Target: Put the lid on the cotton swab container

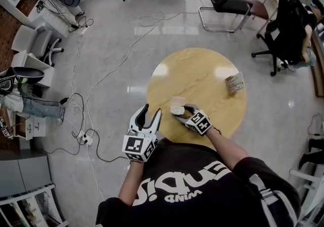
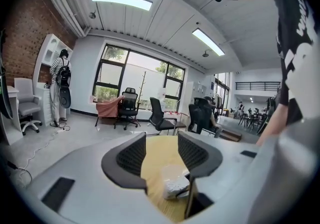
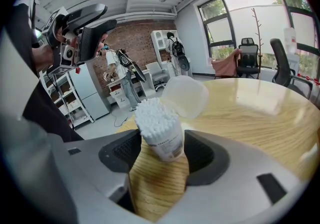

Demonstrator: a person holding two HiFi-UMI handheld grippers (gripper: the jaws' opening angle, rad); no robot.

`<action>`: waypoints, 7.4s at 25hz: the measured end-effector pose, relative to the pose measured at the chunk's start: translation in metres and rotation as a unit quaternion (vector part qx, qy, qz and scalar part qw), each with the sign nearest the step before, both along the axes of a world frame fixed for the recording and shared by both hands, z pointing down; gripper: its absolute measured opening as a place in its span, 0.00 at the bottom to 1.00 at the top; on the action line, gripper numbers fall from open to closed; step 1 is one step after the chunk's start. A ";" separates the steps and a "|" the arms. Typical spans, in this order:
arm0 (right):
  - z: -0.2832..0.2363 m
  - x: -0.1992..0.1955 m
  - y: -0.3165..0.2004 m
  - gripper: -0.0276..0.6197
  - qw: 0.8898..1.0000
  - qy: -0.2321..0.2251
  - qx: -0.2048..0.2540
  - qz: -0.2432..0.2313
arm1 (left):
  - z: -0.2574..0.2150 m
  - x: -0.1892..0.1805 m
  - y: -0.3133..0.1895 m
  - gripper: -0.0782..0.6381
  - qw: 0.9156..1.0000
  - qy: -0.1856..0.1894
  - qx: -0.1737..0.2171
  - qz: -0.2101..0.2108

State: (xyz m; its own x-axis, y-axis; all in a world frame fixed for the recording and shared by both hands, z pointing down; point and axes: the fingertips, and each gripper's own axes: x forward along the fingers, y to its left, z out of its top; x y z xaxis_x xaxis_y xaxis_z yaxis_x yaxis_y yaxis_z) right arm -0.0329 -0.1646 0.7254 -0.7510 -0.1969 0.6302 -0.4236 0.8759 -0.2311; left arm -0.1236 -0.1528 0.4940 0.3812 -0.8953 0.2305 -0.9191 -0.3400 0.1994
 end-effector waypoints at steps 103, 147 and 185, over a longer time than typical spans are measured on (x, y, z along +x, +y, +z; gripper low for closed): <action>0.012 0.002 0.007 0.42 1.000 0.025 -0.006 0.006 | 0.162 0.076 -0.014 0.28 0.954 -0.088 -0.190 0.215; -0.050 0.036 0.012 0.42 0.998 -0.032 -0.001 0.046 | 0.150 0.062 -0.014 0.26 0.964 -0.128 -0.155 0.174; -0.251 0.127 -0.022 0.05 0.923 -0.158 0.227 0.266 | 0.011 -0.020 0.012 0.12 1.000 -0.012 0.021 -0.008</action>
State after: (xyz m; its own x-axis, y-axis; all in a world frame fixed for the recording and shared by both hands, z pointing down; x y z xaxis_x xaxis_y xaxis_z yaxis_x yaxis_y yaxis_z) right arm 0.0939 -0.1862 0.4744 -0.6038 -0.7815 0.1570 -0.7964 0.5998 -0.0771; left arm -0.1437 -0.1408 0.5046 0.3622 -0.9102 0.2007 -0.9285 -0.3334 0.1637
